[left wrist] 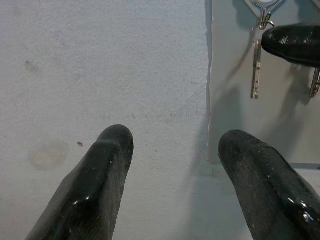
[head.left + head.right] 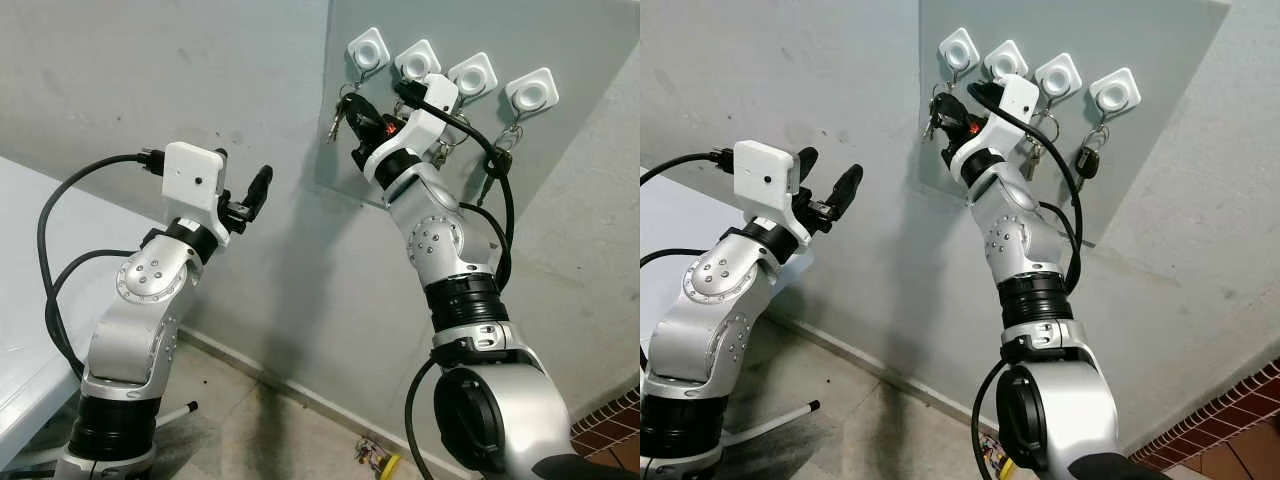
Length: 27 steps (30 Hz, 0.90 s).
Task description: Hang keys on a hook
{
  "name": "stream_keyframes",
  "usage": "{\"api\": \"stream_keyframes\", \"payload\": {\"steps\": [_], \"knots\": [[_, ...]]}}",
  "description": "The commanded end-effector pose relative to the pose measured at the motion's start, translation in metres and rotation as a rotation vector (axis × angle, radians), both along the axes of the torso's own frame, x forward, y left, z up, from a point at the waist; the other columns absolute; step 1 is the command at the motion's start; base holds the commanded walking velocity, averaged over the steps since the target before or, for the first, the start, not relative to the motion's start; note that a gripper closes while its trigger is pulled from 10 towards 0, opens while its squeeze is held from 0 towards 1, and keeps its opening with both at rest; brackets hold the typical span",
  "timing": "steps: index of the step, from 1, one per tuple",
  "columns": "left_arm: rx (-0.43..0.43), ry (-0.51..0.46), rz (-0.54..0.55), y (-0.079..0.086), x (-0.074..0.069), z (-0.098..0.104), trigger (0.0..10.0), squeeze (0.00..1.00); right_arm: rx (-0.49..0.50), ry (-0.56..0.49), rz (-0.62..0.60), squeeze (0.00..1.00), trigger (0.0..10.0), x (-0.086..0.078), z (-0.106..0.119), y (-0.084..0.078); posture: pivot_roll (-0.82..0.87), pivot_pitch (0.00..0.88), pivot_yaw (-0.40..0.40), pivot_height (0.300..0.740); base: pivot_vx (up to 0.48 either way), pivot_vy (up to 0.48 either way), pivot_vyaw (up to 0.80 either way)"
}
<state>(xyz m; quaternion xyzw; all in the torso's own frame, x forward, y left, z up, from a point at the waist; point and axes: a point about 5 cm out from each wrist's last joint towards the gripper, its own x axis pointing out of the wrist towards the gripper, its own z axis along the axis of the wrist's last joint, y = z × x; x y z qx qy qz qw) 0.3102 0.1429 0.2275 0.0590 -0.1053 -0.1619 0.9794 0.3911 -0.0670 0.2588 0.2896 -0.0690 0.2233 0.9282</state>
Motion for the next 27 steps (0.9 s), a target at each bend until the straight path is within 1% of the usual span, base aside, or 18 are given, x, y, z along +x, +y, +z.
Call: {"api": "stream_keyframes", "payload": {"steps": [1,4,7,11,18,27], "knots": [[0.005,-0.023,-0.001,-0.001,0.000,0.008,10.0,0.00,0.017,-0.010,0.002,0.00,10.0,0.001,0.009,0.001,-0.01,0.000,-0.075,0.724,0.000,0.000,0.00],[0.007,-0.023,0.001,0.000,0.000,0.008,10.0,0.00,0.012,-0.044,0.015,0.00,10.0,0.000,0.010,0.000,-0.01,0.000,-0.073,0.724,0.000,0.000,0.00],[0.007,-0.023,0.001,0.000,0.000,0.008,10.0,0.00,0.012,-0.043,0.015,0.00,10.0,0.000,0.010,0.000,-0.01,0.000,-0.073,0.724,0.000,0.000,0.00],[0.006,-0.022,0.007,0.000,0.001,0.008,10.0,0.00,0.017,-0.074,0.019,0.00,10.0,-0.001,0.013,-0.001,-0.01,0.000,-0.074,0.724,0.000,0.000,0.00],[0.008,-0.025,0.011,0.001,0.001,0.008,10.0,0.00,0.036,-0.081,0.006,0.00,10.0,0.000,0.017,-0.002,-0.01,0.000,-0.074,0.724,0.000,0.000,0.00],[0.006,-0.025,0.012,0.001,0.001,0.009,10.0,0.00,0.072,-0.066,-0.012,0.00,10.0,0.003,0.021,-0.006,-0.01,0.000,-0.076,0.724,0.000,0.000,0.00]]}}
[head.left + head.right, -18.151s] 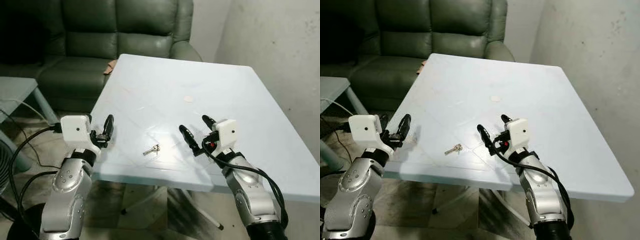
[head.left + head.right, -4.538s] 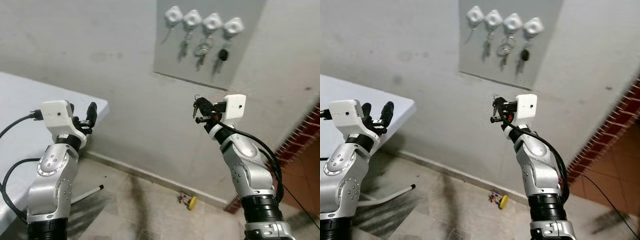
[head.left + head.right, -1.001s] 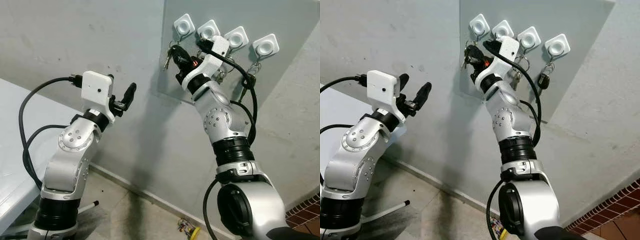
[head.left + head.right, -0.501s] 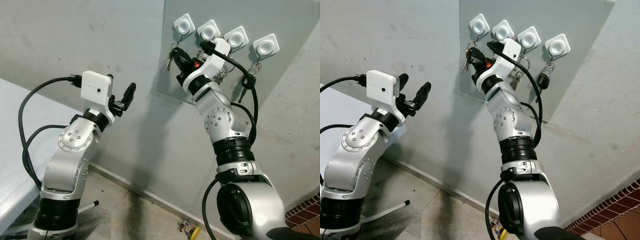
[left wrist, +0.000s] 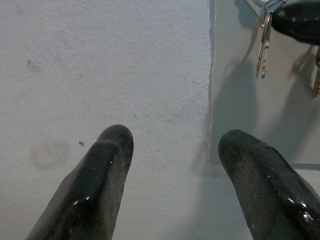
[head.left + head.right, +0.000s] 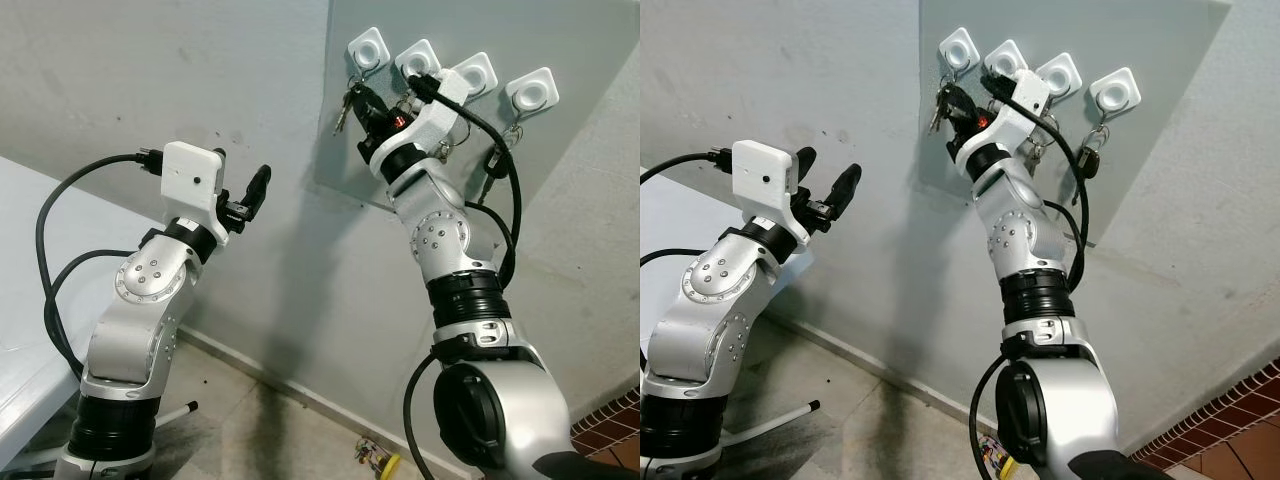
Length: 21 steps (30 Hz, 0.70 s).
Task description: Hang keys on a hook
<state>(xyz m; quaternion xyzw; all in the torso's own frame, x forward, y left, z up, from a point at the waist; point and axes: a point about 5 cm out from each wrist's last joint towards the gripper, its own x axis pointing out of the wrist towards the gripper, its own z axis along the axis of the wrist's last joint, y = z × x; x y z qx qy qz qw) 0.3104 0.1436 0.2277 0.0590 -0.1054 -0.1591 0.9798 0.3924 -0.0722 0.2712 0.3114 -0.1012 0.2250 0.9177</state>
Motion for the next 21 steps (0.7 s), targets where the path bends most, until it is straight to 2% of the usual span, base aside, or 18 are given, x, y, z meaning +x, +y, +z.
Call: {"api": "stream_keyframes", "payload": {"steps": [1,7,16,21], "knots": [[0.005,-0.024,0.007,0.000,0.001,0.009,10.0,0.00,0.017,-0.009,-0.007,0.00,10.0,0.002,0.009,-0.001,-0.01,0.000,-0.076,0.724,0.000,0.000,0.00],[0.005,-0.025,0.008,0.000,0.001,0.009,10.0,0.00,0.032,0.001,-0.002,0.00,10.0,0.003,0.009,-0.001,-0.01,0.000,-0.077,0.724,0.000,0.000,0.00],[0.006,-0.027,0.011,0.001,0.001,0.009,10.0,0.00,0.055,0.083,0.030,0.00,10.0,0.004,-0.001,0.001,-0.01,0.000,-0.077,0.724,0.000,0.000,0.00],[0.006,-0.026,0.012,0.001,0.001,0.009,10.0,0.00,0.068,0.095,0.033,0.00,10.0,0.004,-0.003,0.001,0.00,0.000,-0.075,0.724,0.000,0.000,0.00]]}}
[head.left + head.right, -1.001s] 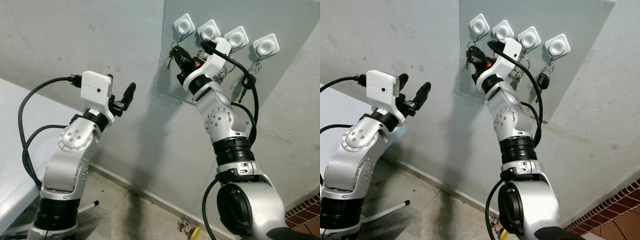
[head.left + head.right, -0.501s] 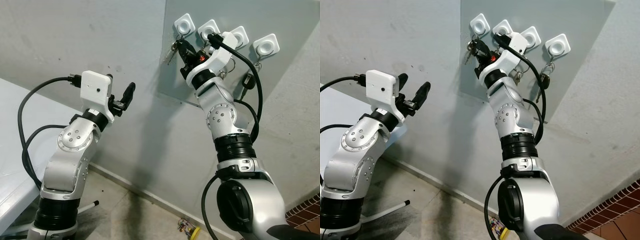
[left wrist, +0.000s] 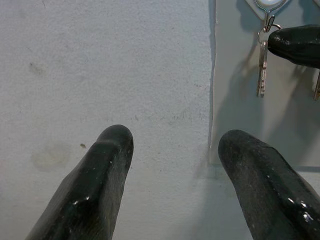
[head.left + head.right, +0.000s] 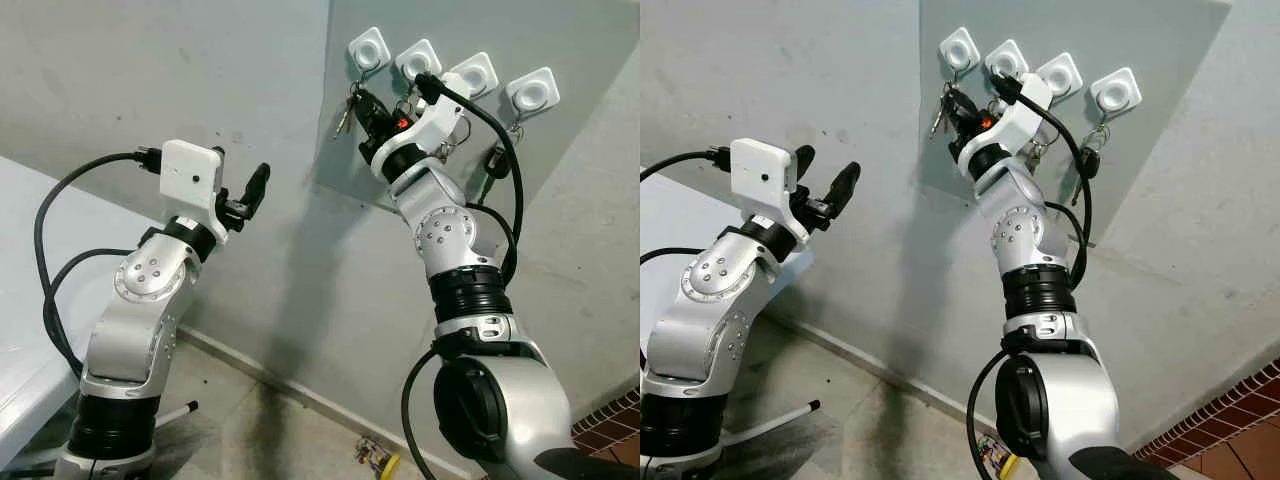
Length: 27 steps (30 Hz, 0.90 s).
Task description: Hang keys on a hook
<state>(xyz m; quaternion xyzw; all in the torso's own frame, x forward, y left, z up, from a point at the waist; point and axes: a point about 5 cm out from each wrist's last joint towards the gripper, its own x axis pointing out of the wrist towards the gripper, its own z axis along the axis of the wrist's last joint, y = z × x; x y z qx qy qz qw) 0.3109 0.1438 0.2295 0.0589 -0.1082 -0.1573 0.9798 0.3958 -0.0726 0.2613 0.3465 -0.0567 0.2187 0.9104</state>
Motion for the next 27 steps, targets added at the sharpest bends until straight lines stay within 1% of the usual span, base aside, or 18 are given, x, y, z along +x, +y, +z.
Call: {"api": "stream_keyframes", "payload": {"steps": [1,3,6,7,8,9,10,11,12,13,15,27], "knots": [[0.007,-0.021,0.010,0.001,0.001,0.008,10.0,0.00,0.033,0.008,0.007,0.00,10.0,0.001,0.005,0.001,-0.01,0.000,-0.075,0.724,0.000,0.000,0.00],[0.008,-0.022,0.012,0.001,0.001,0.008,10.0,0.00,0.041,0.016,0.010,0.00,10.0,0.001,0.004,0.001,-0.01,0.000,-0.075,0.724,0.000,0.000,0.00],[0.008,-0.021,0.013,0.001,0.001,0.008,10.0,0.00,0.032,-0.005,0.006,0.00,10.0,0.000,0.004,-0.001,-0.01,0.000,-0.075,0.724,0.000,0.000,0.00],[0.009,-0.021,0.013,0.001,0.001,0.008,10.0,0.00,0.019,-0.035,0.004,0.00,10.0,-0.001,0.004,-0.001,-0.01,0.000,-0.075,0.724,0.000,0.000,0.00],[0.009,-0.021,0.013,0.001,0.001,0.008,10.0,0.00,0.019,-0.035,0.004,0.00,10.0,-0.001,0.004,-0.001,-0.01,0.000,-0.075,0.724,0.000,0.000,0.00],[0.009,-0.021,0.014,0.001,0.001,0.007,10.0,0.00,0.001,-0.085,0.002,0.04,10.0,-0.003,0.004,-0.002,-0.01,0.000,-0.075,0.724,0.000,0.000,0.00],[0.009,-0.021,0.015,0.001,0.000,0.007,10.0,0.00,-0.010,-0.098,-0.003,0.93,10.0,-0.004,0.003,-0.002,0.00,0.000,-0.074,0.724,0.000,0.000,0.00],[0.010,-0.021,0.015,0.001,0.000,0.007,10.0,0.00,-0.016,-0.102,-0.006,0.93,10.0,-0.004,0.002,-0.002,0.00,0.000,-0.074,0.724,0.000,0.000,0.00],[0.010,-0.021,0.016,0.001,0.000,0.007,10.0,0.00,-0.021,-0.104,-0.006,1.00,10.0,-0.005,0.001,-0.002,0.00,0.000,-0.073,0.724,0.000,0.000,0.00],[0.010,-0.019,0.017,0.001,0.000,0.006,10.0,0.00,-0.009,-0.124,0.008,1.00,10.0,-0.007,0.000,-0.002,0.00,0.000,-0.074,0.724,0.000,0.000,0.00],[0.012,-0.017,0.020,0.001,0.000,0.005,10.0,0.00,-0.039,-0.141,0.005,1.00,10.0,-0.008,-0.002,-0.003,0.00,0.000,-0.074,0.724,0.000,0.000,0.00],[0.020,-0.011,0.034,0.002,-0.002,0.002,10.0,0.00,-0.066,-0.183,0.022,1.00,10.0,-0.013,-0.010,-0.005,0.00,0.000,-0.075,0.724,0.000,0.000,0.00]]}}
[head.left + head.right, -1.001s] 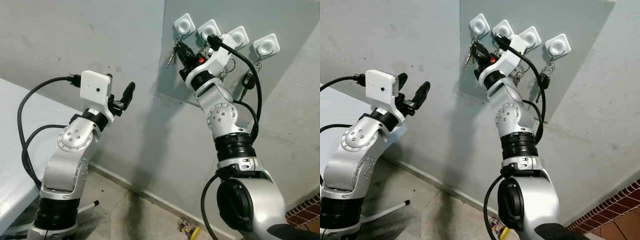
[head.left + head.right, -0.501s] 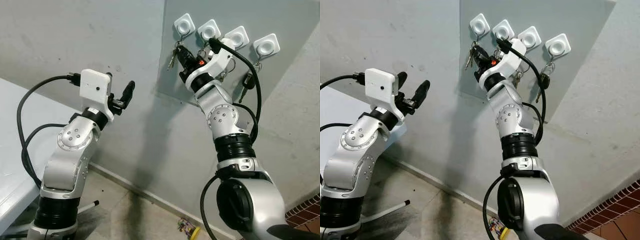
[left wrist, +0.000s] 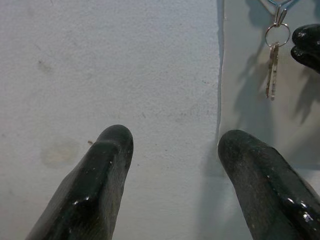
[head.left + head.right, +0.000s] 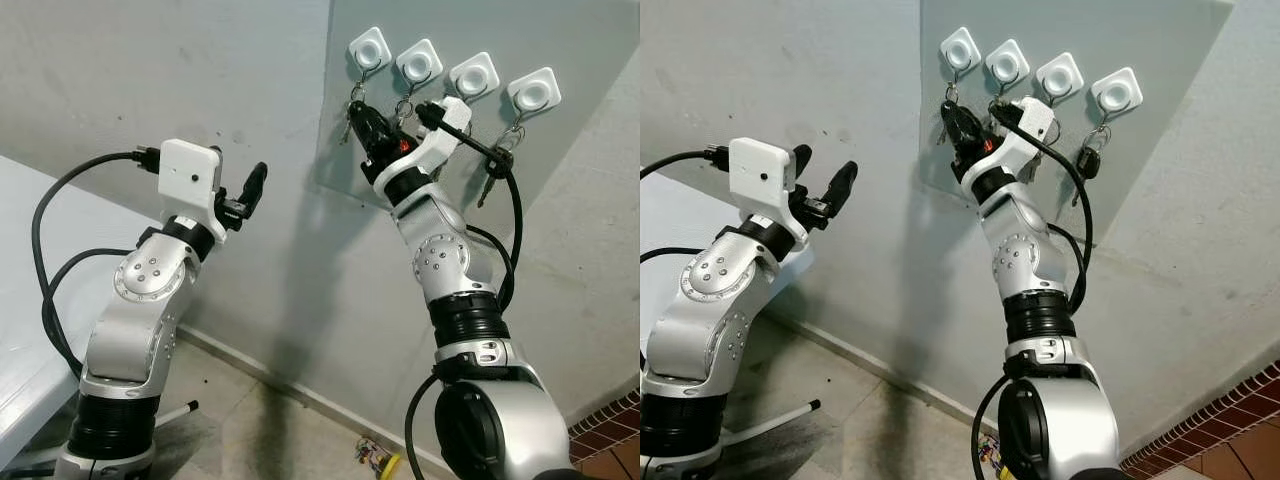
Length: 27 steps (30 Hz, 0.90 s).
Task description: Hang keys on a hook
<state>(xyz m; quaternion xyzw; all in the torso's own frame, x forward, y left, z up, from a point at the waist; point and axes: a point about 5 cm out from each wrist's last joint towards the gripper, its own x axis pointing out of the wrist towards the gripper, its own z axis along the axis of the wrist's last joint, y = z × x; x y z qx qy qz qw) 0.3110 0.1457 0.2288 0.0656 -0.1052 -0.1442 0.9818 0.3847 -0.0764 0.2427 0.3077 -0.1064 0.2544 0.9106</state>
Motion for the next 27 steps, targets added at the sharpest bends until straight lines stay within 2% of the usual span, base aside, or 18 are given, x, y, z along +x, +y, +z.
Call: {"api": "stream_keyframes", "payload": {"steps": [1,9,15,17,18,20,22,24,27], "knots": [[0.014,-0.014,0.019,0.001,-0.002,0.001,10.0,0.00,-0.033,-0.056,-0.008,1.00,10.0,-0.003,0.006,-0.002,0.00,0.000,-0.075,0.724,0.000,0.000,0.00],[0.027,-0.015,0.055,0.002,-0.001,-0.005,10.0,0.00,-0.100,-0.081,-0.003,1.00,10.0,-0.009,-0.008,-0.003,-0.01,0.000,-0.075,0.724,0.000,0.000,0.00],[0.046,0.009,0.083,0.004,0.000,-0.019,10.0,0.00,-0.193,-0.092,-0.007,1.00,10.0,-0.015,-0.032,-0.009,-0.02,0.000,-0.070,0.724,0.000,0.000,0.00],[0.037,0.044,0.095,0.004,0.000,-0.033,10.0,0.00,-0.258,-0.072,-0.009,1.00,10.0,-0.020,-0.052,-0.015,-0.02,0.000,-0.067,0.724,0.000,0.000,0.00],[0.037,0.044,0.095,0.004,0.000,-0.033,10.0,0.00,-0.258,-0.072,-0.009,1.00,10.0,-0.020,-0.052,-0.015,-0.02,0.000,-0.067,0.724,0.000,0.000,0.00],[0.011,0.108,0.114,0.004,0.002,-0.054,10.0,0.00,-0.352,-0.032,-0.025,1.00,10.0,-0.026,-0.080,-0.021,-0.03,0.000,-0.064,0.724,0.000,0.000,0.00],[0.025,0.125,0.139,0.005,0.001,-0.072,10.0,0.00,-0.411,0.008,-0.036,1.00,10.0,-0.030,-0.101,-0.026,-0.03,0.000,-0.061,0.724,0.000,0.000,0.00],[0.038,0.123,0.151,0.006,0.000,-0.077,10.0,0.00,-0.427,0.020,-0.038,1.00,10.0,-0.032,-0.107,-0.028,-0.03,0.000,-0.061,0.724,0.000,0.000,0.00],[-0.007,0.212,0.164,0.009,-0.002,-0.106,10.0,0.00,-0.473,0.088,-0.053,1.00,10.0,-0.038,-0.131,-0.033,-0.04,0.000,-0.056,0.724,0.000,0.000,0.00]]}}
